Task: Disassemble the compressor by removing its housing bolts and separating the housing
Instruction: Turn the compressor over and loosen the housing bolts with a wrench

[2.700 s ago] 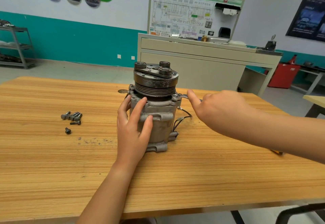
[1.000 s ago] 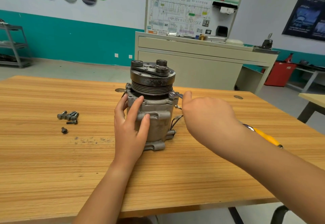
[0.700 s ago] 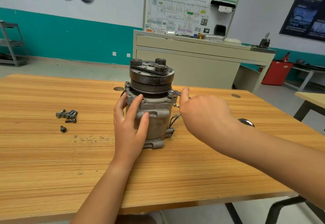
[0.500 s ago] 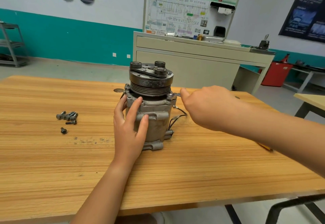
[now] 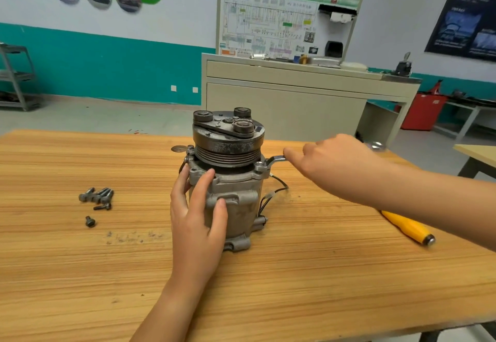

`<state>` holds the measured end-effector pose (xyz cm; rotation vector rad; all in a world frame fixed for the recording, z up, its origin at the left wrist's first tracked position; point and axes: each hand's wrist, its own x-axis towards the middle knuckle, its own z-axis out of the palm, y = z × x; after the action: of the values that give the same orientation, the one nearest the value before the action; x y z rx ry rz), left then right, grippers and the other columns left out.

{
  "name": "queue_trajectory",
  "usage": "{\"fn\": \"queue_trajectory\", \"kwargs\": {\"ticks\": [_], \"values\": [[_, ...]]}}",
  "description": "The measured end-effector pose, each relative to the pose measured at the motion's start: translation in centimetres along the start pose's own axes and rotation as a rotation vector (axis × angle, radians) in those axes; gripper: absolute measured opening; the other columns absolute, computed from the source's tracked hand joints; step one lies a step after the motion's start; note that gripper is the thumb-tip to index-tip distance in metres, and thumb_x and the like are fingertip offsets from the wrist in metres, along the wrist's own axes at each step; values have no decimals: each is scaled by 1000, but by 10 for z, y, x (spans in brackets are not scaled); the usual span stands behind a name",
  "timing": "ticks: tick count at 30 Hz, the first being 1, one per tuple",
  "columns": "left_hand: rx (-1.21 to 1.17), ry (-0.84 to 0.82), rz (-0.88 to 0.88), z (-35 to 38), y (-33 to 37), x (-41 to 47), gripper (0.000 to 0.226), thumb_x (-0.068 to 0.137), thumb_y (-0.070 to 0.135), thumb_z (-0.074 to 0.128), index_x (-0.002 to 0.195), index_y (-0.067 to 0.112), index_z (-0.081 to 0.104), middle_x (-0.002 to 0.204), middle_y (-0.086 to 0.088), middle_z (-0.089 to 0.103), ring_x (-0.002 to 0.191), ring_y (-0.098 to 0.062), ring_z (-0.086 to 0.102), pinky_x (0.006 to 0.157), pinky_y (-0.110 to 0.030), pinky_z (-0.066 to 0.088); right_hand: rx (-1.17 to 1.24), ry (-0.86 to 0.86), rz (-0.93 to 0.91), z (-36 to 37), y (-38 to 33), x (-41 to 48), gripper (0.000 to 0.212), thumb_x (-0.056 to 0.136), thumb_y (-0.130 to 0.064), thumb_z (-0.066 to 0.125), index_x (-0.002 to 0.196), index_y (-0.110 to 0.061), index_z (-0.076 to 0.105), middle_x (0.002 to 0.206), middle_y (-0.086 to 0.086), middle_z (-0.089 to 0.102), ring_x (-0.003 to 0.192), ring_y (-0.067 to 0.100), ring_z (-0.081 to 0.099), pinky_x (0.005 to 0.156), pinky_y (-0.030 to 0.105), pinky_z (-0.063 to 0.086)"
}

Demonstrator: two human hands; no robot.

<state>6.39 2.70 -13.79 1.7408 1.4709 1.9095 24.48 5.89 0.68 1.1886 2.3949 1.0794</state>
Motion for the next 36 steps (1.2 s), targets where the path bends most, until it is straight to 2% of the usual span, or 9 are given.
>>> {"fn": "queue_trajectory", "kwargs": {"ticks": [3, 7, 13, 16, 19, 21, 24, 29, 36], "values": [[-3, 3, 0, 1, -1, 0, 46, 86, 30, 46, 119, 59, 34, 144, 15, 18, 139, -10, 21, 108, -33, 25, 31, 240, -22, 25, 7, 14, 30, 84, 4, 54, 113, -4, 53, 86, 9, 65, 72, 27, 63, 75, 36, 48], [22, -2, 12, 0, -1, -1, 47, 87, 30, 45, 121, 59, 31, 144, 16, 16, 138, -9, 20, 107, -32, 24, 263, 777, 86, 57, -5, 47, 18, 68, 12, 71, 83, 2, 70, 80, 15, 71, 71, 26, 69, 81, 50, 49], [22, -1, -2, 0, 0, 0, 46, 87, 31, 45, 120, 60, 32, 139, 32, 10, 137, -5, 19, 106, -30, 23, 613, 887, 283, 66, -34, 58, 20, 81, 1, 60, 99, 4, 67, 91, 15, 71, 85, 28, 69, 81, 55, 50], [5, -11, -20, -1, 1, 0, 45, 87, 32, 45, 118, 63, 33, 142, 25, 15, 138, -4, 19, 106, -29, 23, 879, 937, 540, 49, -30, 30, 31, 88, -2, 56, 118, 8, 56, 83, 19, 67, 72, 29, 64, 64, 44, 53], [11, -15, -25, -1, 2, -1, 46, 87, 32, 45, 118, 63, 32, 143, 20, 15, 136, 5, 15, 105, -26, 21, 954, 801, 652, 21, -24, -6, 39, 96, -15, 41, 134, -2, 44, 65, 5, 53, 58, 25, 52, 48, 35, 39], [40, -2, -22, 0, 2, -2, 46, 87, 31, 45, 120, 59, 30, 143, 19, 15, 129, 19, 9, 107, -30, 21, 780, 502, 625, 7, -26, -26, 41, 97, -21, 38, 137, -14, 39, 59, -6, 41, 54, 18, 42, 44, 28, 28], [80, 24, -45, 3, 4, -3, 44, 87, 30, 44, 121, 54, 30, 142, 18, 16, 121, 27, 7, 112, -46, 23, 578, 182, 545, -4, -38, -37, 41, 98, -23, 35, 138, -25, 29, 71, -5, 48, 63, 18, 44, 47, 30, 29], [89, 9, -39, 1, 4, -4, 45, 87, 30, 44, 122, 53, 29, 143, 18, 15, 120, 28, 6, 112, -47, 23, 530, 36, 505, -15, -53, -30, 50, 96, -14, 39, 141, -23, 21, 90, 3, 56, 76, 27, 46, 49, 30, 24], [52, 13, -19, 2, 3, -3, 46, 87, 29, 44, 121, 56, 28, 142, 21, 14, 126, 23, 8, 113, -42, 22, 335, -97, 397, -41, -64, -18, 61, 88, 1, 38, 143, 2, 10, 81, 7, 47, 65, 23, 43, 39, 27, 20]]}}
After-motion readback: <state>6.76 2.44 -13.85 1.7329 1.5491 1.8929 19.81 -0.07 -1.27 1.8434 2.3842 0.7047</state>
